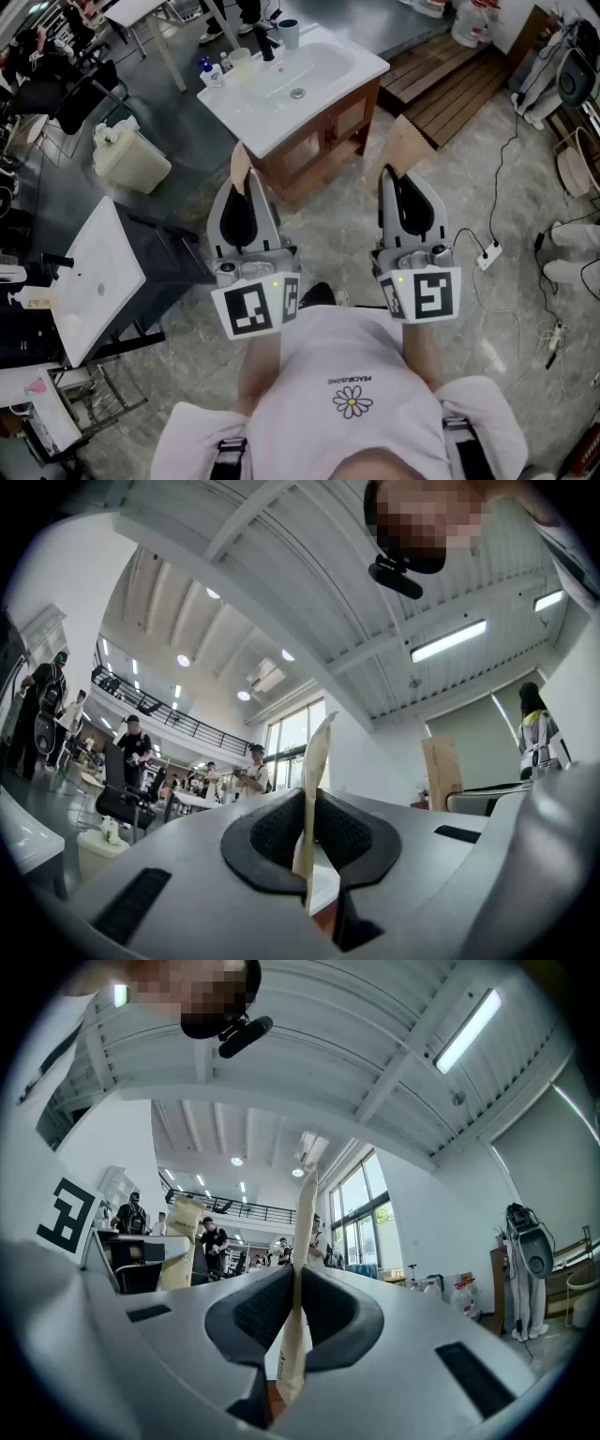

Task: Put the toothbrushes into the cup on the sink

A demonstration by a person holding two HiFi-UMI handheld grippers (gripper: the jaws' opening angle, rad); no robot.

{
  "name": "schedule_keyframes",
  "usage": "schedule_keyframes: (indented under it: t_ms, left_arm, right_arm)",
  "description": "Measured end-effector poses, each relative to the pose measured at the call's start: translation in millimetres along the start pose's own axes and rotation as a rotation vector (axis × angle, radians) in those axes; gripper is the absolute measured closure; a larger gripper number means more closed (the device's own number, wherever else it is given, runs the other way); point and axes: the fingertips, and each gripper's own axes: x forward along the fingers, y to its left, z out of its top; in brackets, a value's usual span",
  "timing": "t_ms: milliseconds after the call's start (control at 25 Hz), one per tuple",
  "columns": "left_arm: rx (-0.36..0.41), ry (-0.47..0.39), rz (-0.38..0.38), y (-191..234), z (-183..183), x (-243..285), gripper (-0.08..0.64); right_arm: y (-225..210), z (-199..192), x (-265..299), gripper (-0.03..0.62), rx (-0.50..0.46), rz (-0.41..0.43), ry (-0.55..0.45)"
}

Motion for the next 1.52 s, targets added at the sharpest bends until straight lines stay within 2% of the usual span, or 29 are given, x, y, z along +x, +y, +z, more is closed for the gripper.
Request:
schedule_keyframes:
  t_ms: [240, 520, 920, 1240, 1520]
  left_arm:
    - [0.017, -0.002, -0.008, -6.2, 2.6, 4.6, 0.525]
    - [0.037, -0.001, -0.013, -10.2, 5.0, 8.5, 0.525]
    - [0.04, -0.002, 0.029, 5.1, -5.9, 22.9, 0.525]
    - [0.018, -0.036, 0.032, 20.8, -23.5, 79.2, 0.525]
    - [-0.018, -0.041, 0.038, 40.1, -46.2, 146.7, 0.525]
  right_arm:
    - [-5.4, 0.2, 0.8, 0.561, 0.018, 0.005, -0.002]
    - [-13.0, -0.5, 3.7, 0.561, 0.105, 0.008, -0.027]
    - [-9.7, -10.8, 23.7, 0.561, 0.044, 0.04, -0.02]
    - [-24.7, -20.3, 77.6, 0.561, 0.013, 0.05, -0.037]
    - [-32.0, -33.7, 157.2, 0.561, 0.014, 0.092, -0.054]
